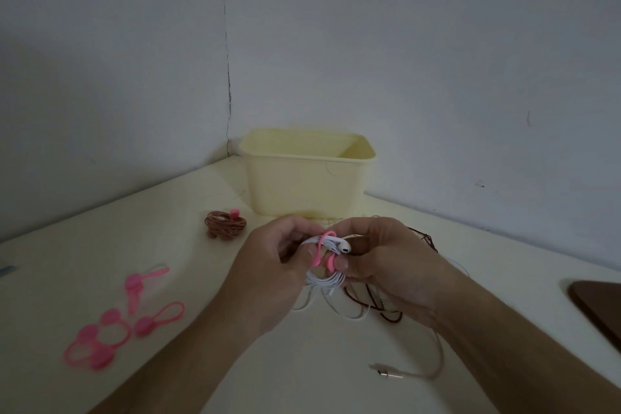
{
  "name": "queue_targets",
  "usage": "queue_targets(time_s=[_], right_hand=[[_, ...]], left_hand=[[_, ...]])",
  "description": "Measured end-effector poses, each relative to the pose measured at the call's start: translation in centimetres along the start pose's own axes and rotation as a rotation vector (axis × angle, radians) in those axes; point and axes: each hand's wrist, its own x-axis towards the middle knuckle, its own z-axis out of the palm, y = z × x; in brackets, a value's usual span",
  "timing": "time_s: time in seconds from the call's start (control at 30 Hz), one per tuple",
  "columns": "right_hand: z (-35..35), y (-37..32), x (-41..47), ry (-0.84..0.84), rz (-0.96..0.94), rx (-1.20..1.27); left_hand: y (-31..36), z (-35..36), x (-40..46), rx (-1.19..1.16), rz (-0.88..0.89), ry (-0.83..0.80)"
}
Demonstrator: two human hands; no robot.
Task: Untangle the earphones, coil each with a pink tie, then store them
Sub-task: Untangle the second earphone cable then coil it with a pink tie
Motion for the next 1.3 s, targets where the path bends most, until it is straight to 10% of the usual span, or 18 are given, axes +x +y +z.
queue_targets(time_s=[1.3], right_hand=[[1.3, 0.3, -0.2, 0.274, -0.296, -0.524]], left_hand=[[0.7, -0.4, -0.1, -0.007, -0.026, -0.049]])
